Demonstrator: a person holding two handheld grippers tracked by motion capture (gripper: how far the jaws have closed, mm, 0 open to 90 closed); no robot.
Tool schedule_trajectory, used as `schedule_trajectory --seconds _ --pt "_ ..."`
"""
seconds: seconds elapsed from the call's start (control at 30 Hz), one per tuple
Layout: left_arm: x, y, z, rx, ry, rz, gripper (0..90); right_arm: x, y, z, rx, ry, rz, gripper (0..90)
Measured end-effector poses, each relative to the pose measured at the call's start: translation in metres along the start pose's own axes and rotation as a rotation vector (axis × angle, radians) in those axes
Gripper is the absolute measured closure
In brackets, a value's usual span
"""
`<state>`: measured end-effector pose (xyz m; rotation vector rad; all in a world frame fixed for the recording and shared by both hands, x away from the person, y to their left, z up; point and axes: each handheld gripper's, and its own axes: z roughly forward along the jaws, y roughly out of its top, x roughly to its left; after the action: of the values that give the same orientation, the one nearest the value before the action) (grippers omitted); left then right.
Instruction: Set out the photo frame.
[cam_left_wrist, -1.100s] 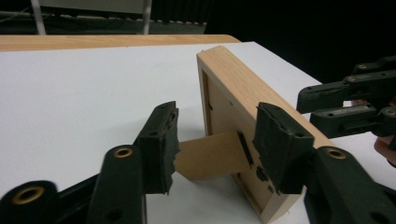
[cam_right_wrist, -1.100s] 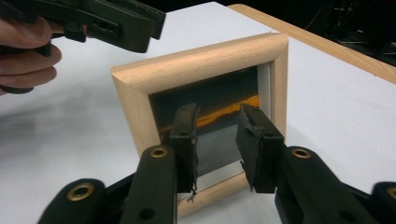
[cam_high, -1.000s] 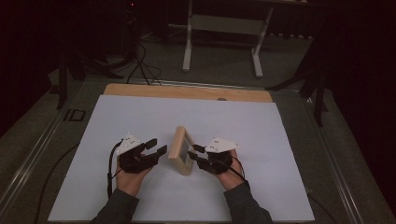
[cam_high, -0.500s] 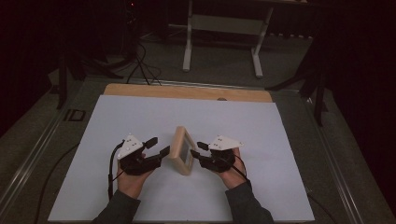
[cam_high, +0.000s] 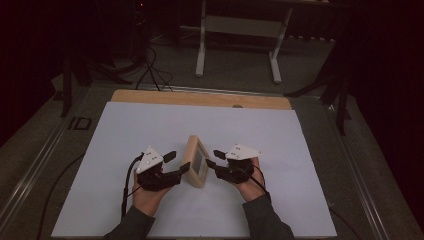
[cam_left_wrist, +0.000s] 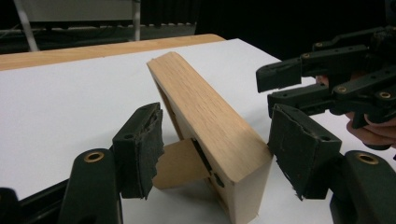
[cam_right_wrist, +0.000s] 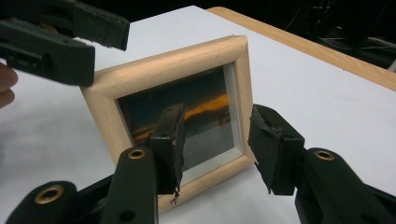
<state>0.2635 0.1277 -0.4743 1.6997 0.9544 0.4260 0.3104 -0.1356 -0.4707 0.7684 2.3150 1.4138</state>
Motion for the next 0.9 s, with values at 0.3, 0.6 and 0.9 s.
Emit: schedule_trajectory --seconds 0.3,0.6,0.9 --pt "-0.005 -0.002 0.006 0.017 -0.008 0.003 34.1 -0.002 0.0 -0.002 -0.006 -0.007 0.007 54.5" --pt "-0.009 -0.007 0.016 0.046 -0.009 0.005 34.2 -0.005 0.002 -0.005 -0.016 -0.013 0.009 54.3" --pt "-0.01 -0.011 0.024 0.069 -0.005 -0.001 34.7 -0.007 0.003 -0.008 -0.024 -0.02 0.014 53.8"
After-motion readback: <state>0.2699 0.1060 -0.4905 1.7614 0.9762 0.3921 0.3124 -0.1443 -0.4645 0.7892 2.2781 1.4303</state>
